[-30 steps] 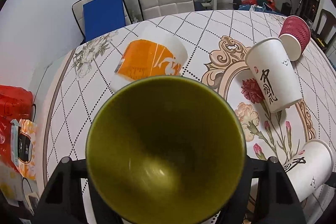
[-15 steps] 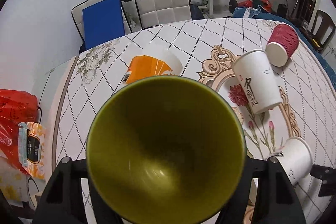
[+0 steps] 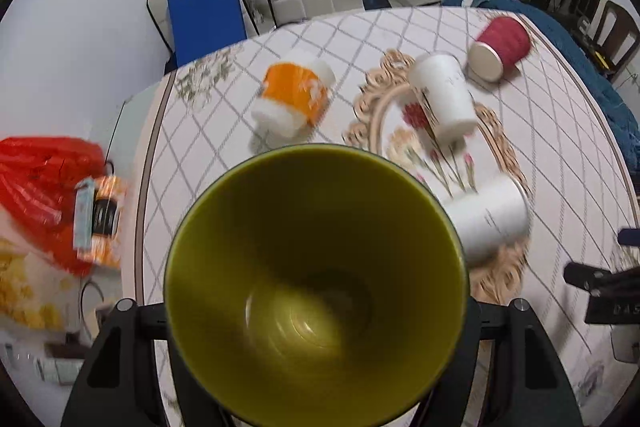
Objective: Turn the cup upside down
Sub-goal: 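Close the left tool on the rim of the dark green cup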
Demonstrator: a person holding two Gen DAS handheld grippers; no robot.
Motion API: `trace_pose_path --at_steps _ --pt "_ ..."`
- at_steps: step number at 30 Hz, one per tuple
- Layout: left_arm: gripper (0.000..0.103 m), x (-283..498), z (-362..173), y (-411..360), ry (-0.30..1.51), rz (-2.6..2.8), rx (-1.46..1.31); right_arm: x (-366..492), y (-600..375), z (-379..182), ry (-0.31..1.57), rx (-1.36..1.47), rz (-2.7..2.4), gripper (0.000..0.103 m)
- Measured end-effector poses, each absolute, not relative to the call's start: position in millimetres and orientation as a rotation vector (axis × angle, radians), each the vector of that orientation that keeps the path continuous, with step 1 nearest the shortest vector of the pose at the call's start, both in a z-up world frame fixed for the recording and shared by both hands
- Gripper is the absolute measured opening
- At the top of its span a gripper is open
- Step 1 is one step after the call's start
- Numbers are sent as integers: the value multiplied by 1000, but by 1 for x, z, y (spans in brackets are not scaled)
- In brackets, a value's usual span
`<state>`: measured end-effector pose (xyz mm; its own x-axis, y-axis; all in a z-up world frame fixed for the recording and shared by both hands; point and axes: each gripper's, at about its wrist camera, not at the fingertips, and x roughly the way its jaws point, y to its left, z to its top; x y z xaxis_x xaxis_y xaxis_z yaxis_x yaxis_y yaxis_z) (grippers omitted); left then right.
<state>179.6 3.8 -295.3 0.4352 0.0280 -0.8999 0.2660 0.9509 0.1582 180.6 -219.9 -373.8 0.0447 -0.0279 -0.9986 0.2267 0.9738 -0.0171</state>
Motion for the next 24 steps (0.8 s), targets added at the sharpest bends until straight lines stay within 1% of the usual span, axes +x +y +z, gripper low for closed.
trace_pose_path --at_steps 10,19,24 --pt "67 113 -291 -15 1230 -111 292 148 -206 -354 1465 95 -61 103" --pt "67 86 -310 -22 1438 -120 244 127 -203 -356 1472 41 19 103" --pt "67 83 -332 -21 1596 -165 195 118 -207 -364 1508 32 16 103"
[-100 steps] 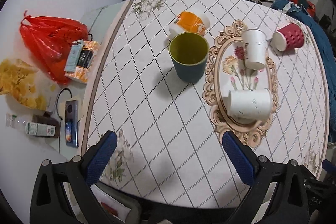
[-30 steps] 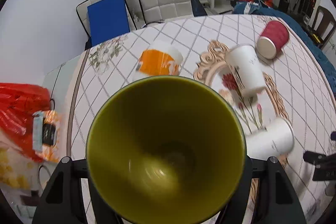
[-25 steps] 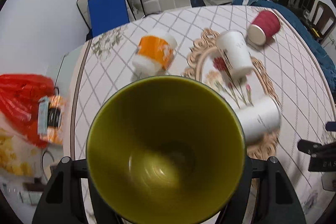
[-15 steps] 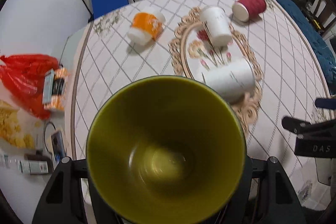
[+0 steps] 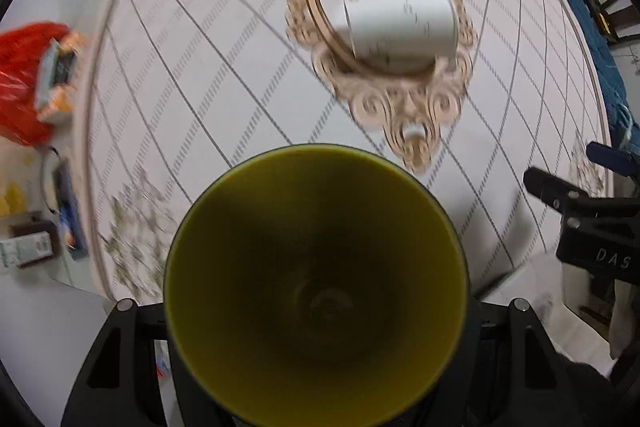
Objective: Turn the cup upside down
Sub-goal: 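Close the left tool on the rim of the dark green cup, then lift the dark green cup off the table with the left tool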
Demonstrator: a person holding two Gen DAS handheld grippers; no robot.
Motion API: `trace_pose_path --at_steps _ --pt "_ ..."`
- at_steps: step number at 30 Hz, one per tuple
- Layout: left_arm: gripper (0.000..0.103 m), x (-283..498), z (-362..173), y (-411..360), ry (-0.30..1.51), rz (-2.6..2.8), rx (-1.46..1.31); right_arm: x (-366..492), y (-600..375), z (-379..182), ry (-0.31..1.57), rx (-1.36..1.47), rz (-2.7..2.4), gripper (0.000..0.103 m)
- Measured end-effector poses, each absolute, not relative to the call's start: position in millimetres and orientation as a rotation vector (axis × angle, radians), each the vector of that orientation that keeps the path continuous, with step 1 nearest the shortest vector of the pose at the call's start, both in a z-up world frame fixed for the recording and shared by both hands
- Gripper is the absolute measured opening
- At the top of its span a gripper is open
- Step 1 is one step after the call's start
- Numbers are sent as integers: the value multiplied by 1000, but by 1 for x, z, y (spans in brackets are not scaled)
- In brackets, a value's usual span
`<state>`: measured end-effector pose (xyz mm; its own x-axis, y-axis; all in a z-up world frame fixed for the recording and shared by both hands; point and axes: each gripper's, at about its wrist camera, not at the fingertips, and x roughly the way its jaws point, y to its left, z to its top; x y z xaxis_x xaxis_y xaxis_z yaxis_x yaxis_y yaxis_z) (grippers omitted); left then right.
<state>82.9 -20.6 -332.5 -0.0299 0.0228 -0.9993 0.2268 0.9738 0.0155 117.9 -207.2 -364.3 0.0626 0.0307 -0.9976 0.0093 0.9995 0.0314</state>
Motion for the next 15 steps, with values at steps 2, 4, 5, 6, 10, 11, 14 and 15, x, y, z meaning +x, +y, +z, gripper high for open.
trace_pose_path --at_steps 2,4,5,6,10,11,14,15 --pt "67 84 -341 -21 1643 -179 194 116 -210 -367 1519 35 10 103" --pt "67 86 -350 -20 1683 -199 184 115 -212 -371 1533 38 -1 103" --pt "67 88 -355 -20 1706 -207 177 115 -213 -373 1539 41 -5 103" --pt "68 91 -360 -20 1736 -215 167 115 -215 -374 1542 43 -13 103" --pt "67 99 -382 -20 1835 -243 142 117 -221 -378 1550 54 -48 103" --pt "67 101 -388 -22 1852 -245 151 118 -223 -379 1552 62 -56 103" --pt "67 108 -401 -25 1881 -240 164 123 -228 -381 1560 75 -75 103" --pt "67 111 -405 -26 1890 -235 161 124 -229 -382 1560 77 -81 103"
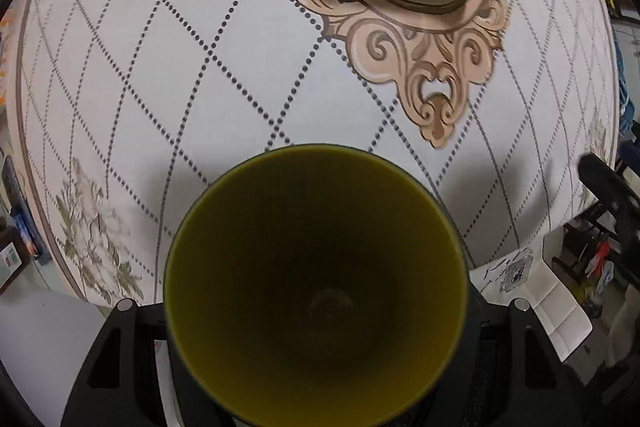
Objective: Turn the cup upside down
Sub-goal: 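Lift the dark green cup off the table with the left tool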
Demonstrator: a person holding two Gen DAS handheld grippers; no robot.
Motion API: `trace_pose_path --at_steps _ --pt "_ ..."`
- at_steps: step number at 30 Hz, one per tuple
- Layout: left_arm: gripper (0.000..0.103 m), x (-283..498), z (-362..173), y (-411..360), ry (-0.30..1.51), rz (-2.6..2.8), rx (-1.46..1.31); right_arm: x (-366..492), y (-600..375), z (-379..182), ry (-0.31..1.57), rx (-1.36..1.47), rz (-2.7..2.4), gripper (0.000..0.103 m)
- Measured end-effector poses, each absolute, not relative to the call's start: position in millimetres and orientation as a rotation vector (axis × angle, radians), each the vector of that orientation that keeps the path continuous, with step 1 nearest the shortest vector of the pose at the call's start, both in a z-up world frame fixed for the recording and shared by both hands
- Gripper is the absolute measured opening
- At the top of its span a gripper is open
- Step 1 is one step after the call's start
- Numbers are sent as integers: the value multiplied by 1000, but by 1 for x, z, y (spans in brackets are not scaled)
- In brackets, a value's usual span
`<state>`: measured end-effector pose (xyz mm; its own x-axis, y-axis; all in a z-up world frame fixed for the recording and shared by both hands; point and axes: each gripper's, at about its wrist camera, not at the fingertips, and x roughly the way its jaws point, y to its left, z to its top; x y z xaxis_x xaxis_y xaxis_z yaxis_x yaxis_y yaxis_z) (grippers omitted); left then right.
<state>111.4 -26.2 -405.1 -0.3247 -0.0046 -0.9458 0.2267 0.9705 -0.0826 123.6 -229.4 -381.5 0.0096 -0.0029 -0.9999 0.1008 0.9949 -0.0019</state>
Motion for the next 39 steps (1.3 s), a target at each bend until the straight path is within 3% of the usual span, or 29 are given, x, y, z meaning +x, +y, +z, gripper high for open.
trace_pose_path --at_steps 23,31,34,35,39 --pt "68 183 -445 -33 1894 -154 132 142 -238 -393 1577 83 -149 103" --pt "68 194 -426 -45 1858 -128 113 142 -240 -392 1570 86 -148 103" --pt "76 196 -421 -44 1853 -114 103 142 -241 -391 1569 91 -148 103" --pt "86 197 -419 -44 1851 -112 98 142 -241 -390 1568 91 -148 103" --pt "88 192 -405 -35 1834 -107 90 141 -241 -388 1563 91 -147 103"
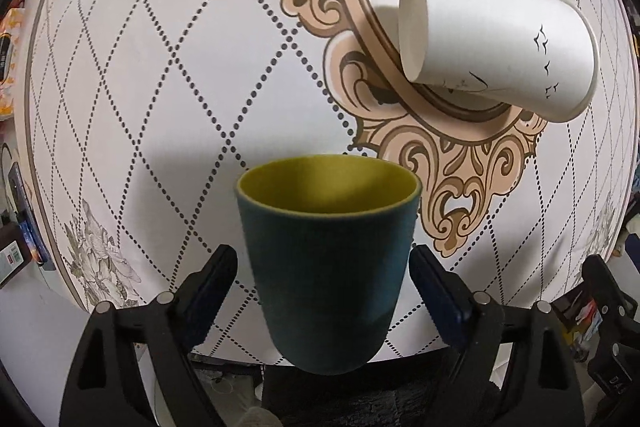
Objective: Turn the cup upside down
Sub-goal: 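Lift the dark green cup off the table with the left tool, then carry the cup toward the right tool while the right tool approaches it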
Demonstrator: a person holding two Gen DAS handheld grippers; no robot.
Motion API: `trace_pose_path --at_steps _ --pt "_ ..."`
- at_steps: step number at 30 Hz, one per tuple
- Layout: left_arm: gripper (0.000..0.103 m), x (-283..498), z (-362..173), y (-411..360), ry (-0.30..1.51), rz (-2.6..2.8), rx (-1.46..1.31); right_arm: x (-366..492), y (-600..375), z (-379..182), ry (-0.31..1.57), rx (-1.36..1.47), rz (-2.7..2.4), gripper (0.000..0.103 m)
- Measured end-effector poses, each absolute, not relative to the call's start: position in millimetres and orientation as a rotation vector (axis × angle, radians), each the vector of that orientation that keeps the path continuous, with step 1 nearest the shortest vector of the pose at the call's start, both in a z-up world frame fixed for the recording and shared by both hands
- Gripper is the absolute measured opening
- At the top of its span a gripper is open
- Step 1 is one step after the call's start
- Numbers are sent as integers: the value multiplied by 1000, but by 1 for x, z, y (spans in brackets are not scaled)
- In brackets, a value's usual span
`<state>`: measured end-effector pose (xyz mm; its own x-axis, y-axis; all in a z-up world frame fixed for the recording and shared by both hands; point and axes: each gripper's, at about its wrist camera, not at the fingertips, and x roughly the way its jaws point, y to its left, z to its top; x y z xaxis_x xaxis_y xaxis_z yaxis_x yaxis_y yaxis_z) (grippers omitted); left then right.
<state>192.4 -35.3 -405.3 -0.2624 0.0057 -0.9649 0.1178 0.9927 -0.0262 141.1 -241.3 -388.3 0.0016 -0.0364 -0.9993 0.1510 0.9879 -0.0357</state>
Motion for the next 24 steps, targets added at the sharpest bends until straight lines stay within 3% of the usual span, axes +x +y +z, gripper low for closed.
trace_pose_path --at_steps 13,24 --pt "89 173 -363 -14 1771 -79 42 139 -240 -380 1545 103 -147 103" --pt "89 136 -287 -2 1634 -91 27 127 -243 -365 1520 117 -134 103"
